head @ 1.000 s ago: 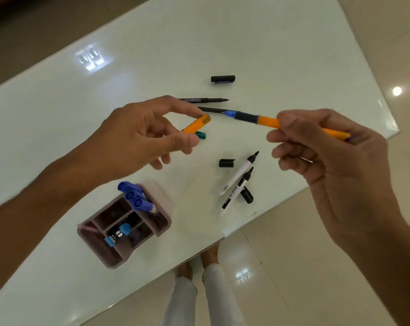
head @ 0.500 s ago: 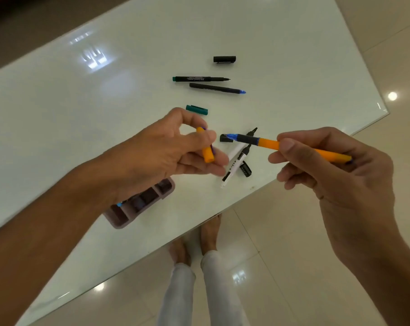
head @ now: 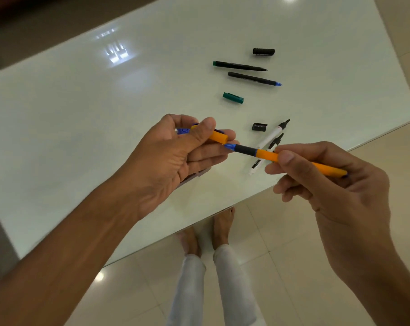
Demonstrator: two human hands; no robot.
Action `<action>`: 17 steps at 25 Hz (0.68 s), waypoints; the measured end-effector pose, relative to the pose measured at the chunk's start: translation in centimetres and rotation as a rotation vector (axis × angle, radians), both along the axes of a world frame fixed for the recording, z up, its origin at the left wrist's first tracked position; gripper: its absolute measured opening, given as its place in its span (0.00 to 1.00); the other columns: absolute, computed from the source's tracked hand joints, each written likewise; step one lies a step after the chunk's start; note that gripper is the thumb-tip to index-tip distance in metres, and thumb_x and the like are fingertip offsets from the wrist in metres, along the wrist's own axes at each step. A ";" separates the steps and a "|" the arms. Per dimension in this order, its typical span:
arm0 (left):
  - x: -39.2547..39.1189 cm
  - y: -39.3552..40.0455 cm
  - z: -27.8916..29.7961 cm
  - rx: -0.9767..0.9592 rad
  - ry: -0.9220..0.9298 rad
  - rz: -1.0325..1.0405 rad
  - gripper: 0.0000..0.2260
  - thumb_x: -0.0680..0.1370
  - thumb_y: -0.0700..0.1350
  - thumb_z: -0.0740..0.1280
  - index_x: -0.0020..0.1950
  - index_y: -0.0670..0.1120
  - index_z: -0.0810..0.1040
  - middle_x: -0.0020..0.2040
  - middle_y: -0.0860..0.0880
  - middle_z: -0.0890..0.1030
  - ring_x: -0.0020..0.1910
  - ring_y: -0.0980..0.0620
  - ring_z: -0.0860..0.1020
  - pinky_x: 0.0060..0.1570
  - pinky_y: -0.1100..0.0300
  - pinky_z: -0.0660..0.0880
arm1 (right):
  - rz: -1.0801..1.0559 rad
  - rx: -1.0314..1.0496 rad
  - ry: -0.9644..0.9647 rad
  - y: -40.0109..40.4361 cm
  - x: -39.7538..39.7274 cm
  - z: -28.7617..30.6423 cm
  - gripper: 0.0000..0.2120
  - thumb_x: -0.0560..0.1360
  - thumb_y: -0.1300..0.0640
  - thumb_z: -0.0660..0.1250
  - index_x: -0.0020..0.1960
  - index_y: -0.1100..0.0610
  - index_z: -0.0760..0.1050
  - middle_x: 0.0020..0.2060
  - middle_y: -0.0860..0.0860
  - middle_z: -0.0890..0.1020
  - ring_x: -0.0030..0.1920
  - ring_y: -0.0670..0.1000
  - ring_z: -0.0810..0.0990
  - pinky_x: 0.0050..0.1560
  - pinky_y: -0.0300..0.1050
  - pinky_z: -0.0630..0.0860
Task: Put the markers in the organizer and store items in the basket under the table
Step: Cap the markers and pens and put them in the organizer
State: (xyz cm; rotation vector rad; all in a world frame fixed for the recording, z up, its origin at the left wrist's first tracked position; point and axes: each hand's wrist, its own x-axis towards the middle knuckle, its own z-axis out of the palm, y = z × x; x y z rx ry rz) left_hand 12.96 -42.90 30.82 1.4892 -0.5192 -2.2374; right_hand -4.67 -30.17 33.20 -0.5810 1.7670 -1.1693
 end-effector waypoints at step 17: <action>8.3 3.2 -0.1 -0.317 -0.241 0.067 0.08 0.82 0.42 0.69 0.54 0.43 0.70 0.44 0.46 0.90 0.43 0.47 0.89 0.45 0.60 0.84 | 0.115 0.041 -0.049 -0.7 10.3 -0.7 0.08 0.79 0.61 0.73 0.56 0.58 0.87 0.41 0.54 0.89 0.39 0.52 0.89 0.43 0.41 0.86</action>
